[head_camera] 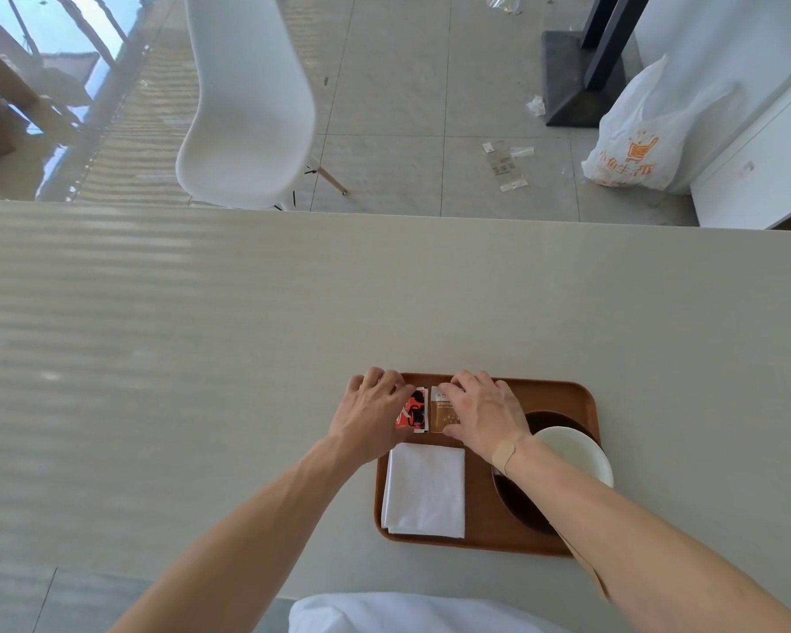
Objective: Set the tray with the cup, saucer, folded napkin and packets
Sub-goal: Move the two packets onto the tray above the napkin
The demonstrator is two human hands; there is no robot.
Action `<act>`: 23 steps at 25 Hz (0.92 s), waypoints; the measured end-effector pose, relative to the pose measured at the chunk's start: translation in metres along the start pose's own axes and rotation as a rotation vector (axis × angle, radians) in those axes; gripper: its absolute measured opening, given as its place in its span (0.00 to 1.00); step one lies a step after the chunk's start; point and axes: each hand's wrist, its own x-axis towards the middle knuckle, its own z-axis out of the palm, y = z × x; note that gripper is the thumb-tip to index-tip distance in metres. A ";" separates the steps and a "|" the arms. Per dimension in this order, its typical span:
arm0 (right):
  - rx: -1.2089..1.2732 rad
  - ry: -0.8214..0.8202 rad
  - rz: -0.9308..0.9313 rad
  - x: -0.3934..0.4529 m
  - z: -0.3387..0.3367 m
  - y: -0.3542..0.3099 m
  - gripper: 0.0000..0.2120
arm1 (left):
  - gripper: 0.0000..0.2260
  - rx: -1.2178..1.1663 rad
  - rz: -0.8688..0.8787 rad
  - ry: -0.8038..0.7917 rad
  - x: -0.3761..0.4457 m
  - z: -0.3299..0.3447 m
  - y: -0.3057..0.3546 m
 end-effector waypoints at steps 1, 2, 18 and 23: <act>0.006 0.000 0.004 0.000 0.000 0.000 0.28 | 0.27 0.004 0.005 0.000 0.000 0.001 0.000; 0.009 0.000 0.008 0.000 0.001 0.000 0.28 | 0.27 0.009 0.008 -0.001 0.000 0.002 -0.001; 0.044 0.017 0.057 -0.005 0.003 -0.002 0.29 | 0.27 -0.016 0.009 -0.005 0.000 0.002 -0.001; 0.044 0.017 0.057 -0.004 0.002 -0.001 0.29 | 0.27 -0.034 0.007 -0.005 0.001 0.002 -0.002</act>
